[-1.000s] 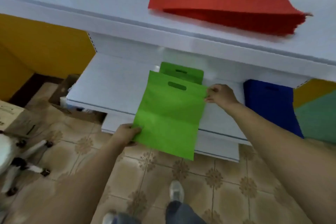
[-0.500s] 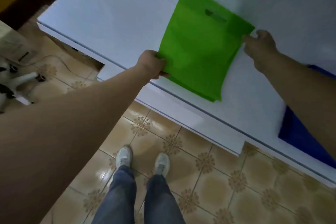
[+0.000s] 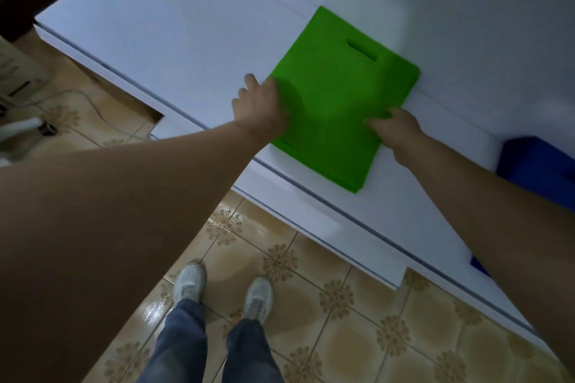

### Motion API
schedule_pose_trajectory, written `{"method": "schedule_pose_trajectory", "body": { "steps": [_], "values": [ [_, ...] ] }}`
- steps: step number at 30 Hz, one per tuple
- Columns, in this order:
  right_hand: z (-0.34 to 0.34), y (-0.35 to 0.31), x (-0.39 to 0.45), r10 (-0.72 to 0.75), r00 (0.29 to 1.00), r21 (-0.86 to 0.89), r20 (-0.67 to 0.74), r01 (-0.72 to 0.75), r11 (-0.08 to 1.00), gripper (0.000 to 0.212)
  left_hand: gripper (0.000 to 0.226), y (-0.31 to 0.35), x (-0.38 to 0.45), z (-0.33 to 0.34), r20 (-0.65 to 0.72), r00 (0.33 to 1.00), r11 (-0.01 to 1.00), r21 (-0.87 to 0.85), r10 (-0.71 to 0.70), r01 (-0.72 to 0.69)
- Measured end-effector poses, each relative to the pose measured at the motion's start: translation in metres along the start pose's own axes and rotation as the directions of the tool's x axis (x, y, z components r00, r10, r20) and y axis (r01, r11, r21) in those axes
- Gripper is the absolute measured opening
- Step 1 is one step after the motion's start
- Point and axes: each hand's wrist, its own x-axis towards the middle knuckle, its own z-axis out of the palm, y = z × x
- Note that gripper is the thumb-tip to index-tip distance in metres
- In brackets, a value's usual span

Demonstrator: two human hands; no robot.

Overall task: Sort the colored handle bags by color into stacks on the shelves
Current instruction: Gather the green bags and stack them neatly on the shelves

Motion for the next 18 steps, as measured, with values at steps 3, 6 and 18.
{"method": "schedule_pose_trajectory", "body": {
  "steps": [3,6,18],
  "values": [
    [-0.002,-0.005,-0.003,-0.009,0.999,-0.04,0.037,0.01,0.999,0.05,0.05,-0.002,0.003,-0.003,0.112,0.992,0.999,0.002,0.049,-0.049],
    [-0.006,-0.02,-0.008,-0.074,0.997,-0.209,0.001,0.072,0.975,0.049,0.057,-0.007,-0.009,-0.017,0.062,0.993,0.994,0.015,0.104,-0.105],
    [0.025,-0.269,-0.19,-0.677,0.735,-0.297,0.049,0.658,0.692,0.062,0.067,-0.105,-0.163,-0.169,-0.072,0.988,0.972,-0.183,0.135,-0.146]
  ]
}}
